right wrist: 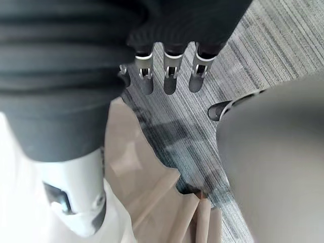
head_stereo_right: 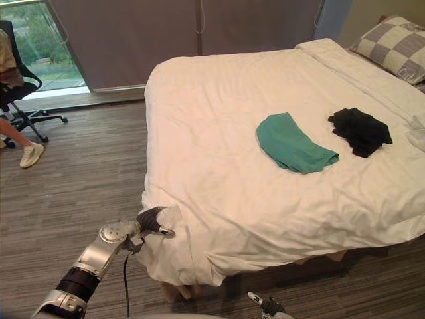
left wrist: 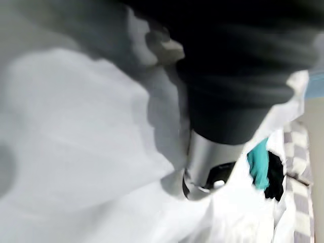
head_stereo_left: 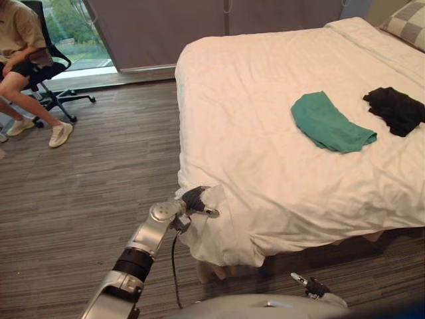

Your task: Tidy the bed and pick cloth on bed and put in laundry

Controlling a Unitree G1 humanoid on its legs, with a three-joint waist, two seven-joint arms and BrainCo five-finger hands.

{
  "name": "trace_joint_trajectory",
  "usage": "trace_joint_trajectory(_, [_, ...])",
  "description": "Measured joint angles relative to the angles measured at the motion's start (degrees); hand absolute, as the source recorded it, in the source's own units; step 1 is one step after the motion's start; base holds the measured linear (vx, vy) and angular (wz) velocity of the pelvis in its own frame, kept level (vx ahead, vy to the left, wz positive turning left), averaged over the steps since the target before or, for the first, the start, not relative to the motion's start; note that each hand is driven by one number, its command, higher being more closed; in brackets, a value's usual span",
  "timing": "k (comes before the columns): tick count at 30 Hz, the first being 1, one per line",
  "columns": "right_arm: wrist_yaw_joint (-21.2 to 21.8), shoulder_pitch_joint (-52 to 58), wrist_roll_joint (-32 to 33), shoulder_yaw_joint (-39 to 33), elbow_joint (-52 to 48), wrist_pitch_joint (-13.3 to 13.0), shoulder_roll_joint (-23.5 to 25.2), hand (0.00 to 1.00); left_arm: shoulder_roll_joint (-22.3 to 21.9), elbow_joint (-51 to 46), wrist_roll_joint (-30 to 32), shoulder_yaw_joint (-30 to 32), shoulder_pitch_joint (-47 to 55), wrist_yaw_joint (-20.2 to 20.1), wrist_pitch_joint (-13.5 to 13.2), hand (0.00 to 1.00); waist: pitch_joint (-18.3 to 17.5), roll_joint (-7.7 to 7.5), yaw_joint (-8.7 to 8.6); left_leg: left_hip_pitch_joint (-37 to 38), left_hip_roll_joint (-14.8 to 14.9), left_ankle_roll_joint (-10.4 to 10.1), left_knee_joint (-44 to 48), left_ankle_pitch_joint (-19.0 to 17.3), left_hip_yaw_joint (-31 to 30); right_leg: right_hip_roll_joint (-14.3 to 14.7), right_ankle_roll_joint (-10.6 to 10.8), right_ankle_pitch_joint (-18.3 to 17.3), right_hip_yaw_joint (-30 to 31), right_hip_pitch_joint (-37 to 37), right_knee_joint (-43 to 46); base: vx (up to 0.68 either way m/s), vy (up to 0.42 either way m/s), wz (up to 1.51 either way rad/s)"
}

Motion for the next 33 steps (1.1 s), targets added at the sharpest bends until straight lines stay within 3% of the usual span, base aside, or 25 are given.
trace_joint_trajectory(7, [0.28, -0.19, -0.07, 1.22, -0.03, -0.07, 0.11, 0.0, 2.3, -0.18, -2.38, -0.59, 0.01, -1.84, -0.38, 1.0, 0.0, -0.21, 0.29, 0.47, 0.16, -0.24, -0.03, -0.19, -0.53, -0.11, 0.04, 0.69, -0.91, 1.6, -1.71, 0.0, -0.007, 0.04])
trace_joint_trajectory(12, [0.77, -0.78, -0.15, 3.42, 0.06, -0.11, 0.29, 0.0, 6.34, -12.76, -10.4, 1.01, 3.88, -5.13, -0.13, 1.0, 0.21, -0.86, 0.96, 0.47, -0.2, -0.24, -0.02, -0.19, -2.64, -0.41, 0.4, 0.85, -4.01, 3.31, -2.73, 0.02, -0.004, 0.2])
trace_joint_trajectory(15, [1.1, -1.19, -0.64, 4.62, 0.3, -0.07, 0.39, 0.0, 6.4, -20.22, -12.22, 4.36, 9.77, -8.38, 1.81, 1.0, 0.29, -0.76, 2.18, 0.17, -0.5, -0.24, -0.01, -0.19, -4.28, -0.59, 0.79, 0.61, -5.78, 3.98, -2.9, 0.04, -0.002, 0.29])
trace_joint_trajectory(16, [1.26, -1.35, -1.43, 4.99, 0.33, -0.05, 0.39, 0.0, 6.39, -21.08, -13.43, 5.56, 12.6, -9.35, 3.46, 0.0, 0.29, -0.74, 2.28, 0.12, -0.77, -0.24, -0.01, -0.19, -5.35, -0.79, 1.19, 0.35, -6.71, 4.46, -2.9, 0.03, 0.001, 0.41])
trace_joint_trajectory(20, [1.57, -1.53, -1.77, 5.54, 1.36, 0.35, 0.43, 0.0, 4.81, -19.7, -14.9, 9.88, 21.54, -8.59, 10.4, 0.0, 0.44, -1.0, 4.5, -0.92, -1.35, -0.14, 0.0, -0.14, -8.76, -1.13, 1.86, -0.11, -9.72, 5.11, -2.89, 0.03, -0.002, 0.39])
trace_joint_trajectory(24, [1.77, -1.57, -1.72, 5.6, 1.56, 1.22, 0.48, 0.0, 0.58, -9.74, -16.48, 11.82, 27.52, -6.58, 11.59, 0.0, 0.79, -1.39, 5.44, -1.39, -2.11, 0.05, 0.01, -0.04, -10.88, -1.69, 2.56, -0.63, -11.66, 5.6, -2.52, 0.02, 0.008, 0.33])
trace_joint_trajectory(26, [1.86, -1.6, -1.77, 5.63, 1.57, 1.32, 0.53, 0.0, -2.12, -1.45, -17.72, 12.0, 29.33, -4.69, 10.95, 0.0, 0.88, -1.47, 5.95, -1.36, -2.62, 0.23, 0.02, -0.15, -11.67, -2.01, 2.62, -0.97, -12.42, 6.07, -2.42, 0.03, 0.015, 0.26])
trace_joint_trajectory(29, [2.09, -2.0, -2.31, 5.65, 2.63, 1.81, 0.53, 0.0, -8.22, 9.61, -22.69, 17.57, 29.29, 1.09, 4.59, 0.0, 1.1, -1.54, 6.74, -1.37, -3.1, 0.3, 0.01, -0.15, -13.0, -2.55, 2.98, -1.65, -13.44, 6.36, -1.54, 0.01, 0.008, 0.2])
trace_joint_trajectory(31, [2.51, -2.53, -2.9, 5.6, 3.25, 1.87, 0.6, 0.0, -12.11, 19.84, -23.0, 24.62, 28.27, 8.16, -2.44, 0.0, 1.19, -1.66, 6.56, -0.89, -3.48, 0.37, 0.0, -0.2, -13.24, -2.95, 2.84, -2.19, -13.65, 6.82, -1.16, 0.01, 0.001, 0.07])
trace_joint_trajectory(33, [2.97, -2.9, -4.35, 5.54, 3.88, 1.85, 0.61, 0.0, -13.77, 26.01, -22.39, 30.07, 27.27, 14.37, -7.56, 0.0, 1.3, -1.6, 6.52, -0.79, -3.74, 0.48, 0.0, -0.27, -13.28, -3.01, 2.48, -2.49, -13.67, 6.97, -1.15, 0.0, 0.0, 0.0])
